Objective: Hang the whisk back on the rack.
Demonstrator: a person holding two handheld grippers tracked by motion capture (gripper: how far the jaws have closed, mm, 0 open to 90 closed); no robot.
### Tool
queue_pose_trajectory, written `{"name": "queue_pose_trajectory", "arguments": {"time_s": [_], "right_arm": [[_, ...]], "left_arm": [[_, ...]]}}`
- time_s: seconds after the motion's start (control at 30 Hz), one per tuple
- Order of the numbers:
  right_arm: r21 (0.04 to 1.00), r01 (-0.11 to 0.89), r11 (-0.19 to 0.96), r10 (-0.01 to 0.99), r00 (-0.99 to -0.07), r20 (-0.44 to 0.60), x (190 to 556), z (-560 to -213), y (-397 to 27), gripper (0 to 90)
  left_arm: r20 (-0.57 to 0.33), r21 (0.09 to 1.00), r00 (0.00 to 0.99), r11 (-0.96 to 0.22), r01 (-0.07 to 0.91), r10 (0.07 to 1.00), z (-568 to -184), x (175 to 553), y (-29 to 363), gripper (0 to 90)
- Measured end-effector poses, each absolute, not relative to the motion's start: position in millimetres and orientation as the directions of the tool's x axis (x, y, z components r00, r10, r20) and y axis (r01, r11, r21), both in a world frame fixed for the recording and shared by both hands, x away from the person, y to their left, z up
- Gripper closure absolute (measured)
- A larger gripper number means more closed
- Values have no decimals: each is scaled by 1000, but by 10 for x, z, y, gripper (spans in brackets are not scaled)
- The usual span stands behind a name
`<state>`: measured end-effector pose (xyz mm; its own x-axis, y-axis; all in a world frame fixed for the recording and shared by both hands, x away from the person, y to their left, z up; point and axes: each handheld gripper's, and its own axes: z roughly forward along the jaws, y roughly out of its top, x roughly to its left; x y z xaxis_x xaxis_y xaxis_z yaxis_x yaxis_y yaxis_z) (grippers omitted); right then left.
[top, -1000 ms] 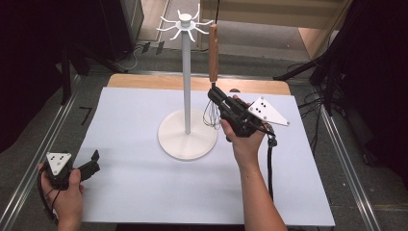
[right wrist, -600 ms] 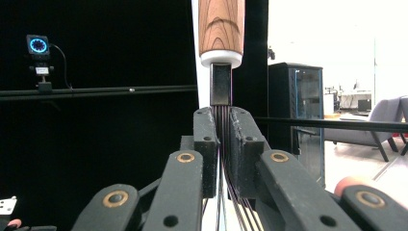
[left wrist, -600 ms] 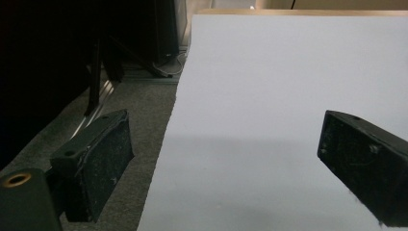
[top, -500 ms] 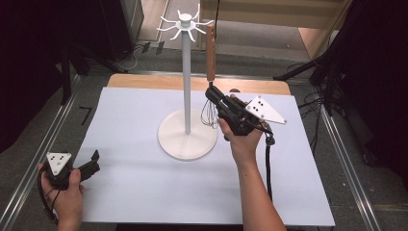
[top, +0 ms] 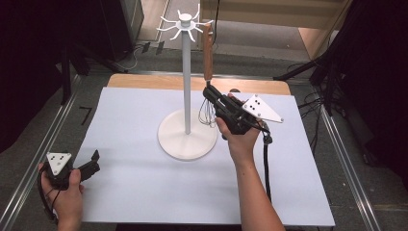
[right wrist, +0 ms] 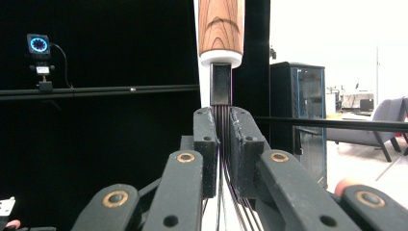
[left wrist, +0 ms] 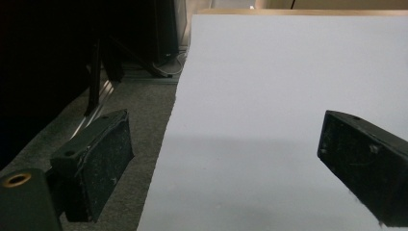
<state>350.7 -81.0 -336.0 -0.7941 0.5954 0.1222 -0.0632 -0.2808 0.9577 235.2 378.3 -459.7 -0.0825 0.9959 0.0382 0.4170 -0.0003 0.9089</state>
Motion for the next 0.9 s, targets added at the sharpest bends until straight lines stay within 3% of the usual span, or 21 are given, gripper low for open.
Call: {"name": "queue_pose_trajectory", "arguments": {"time_s": [0.9], "right_arm": [[959,-75,-273,605,-788,111,3550,-3406,-740,841]], "left_arm": [[38,909,-81,0,417,996,-4598,2353,3782,60]]}}
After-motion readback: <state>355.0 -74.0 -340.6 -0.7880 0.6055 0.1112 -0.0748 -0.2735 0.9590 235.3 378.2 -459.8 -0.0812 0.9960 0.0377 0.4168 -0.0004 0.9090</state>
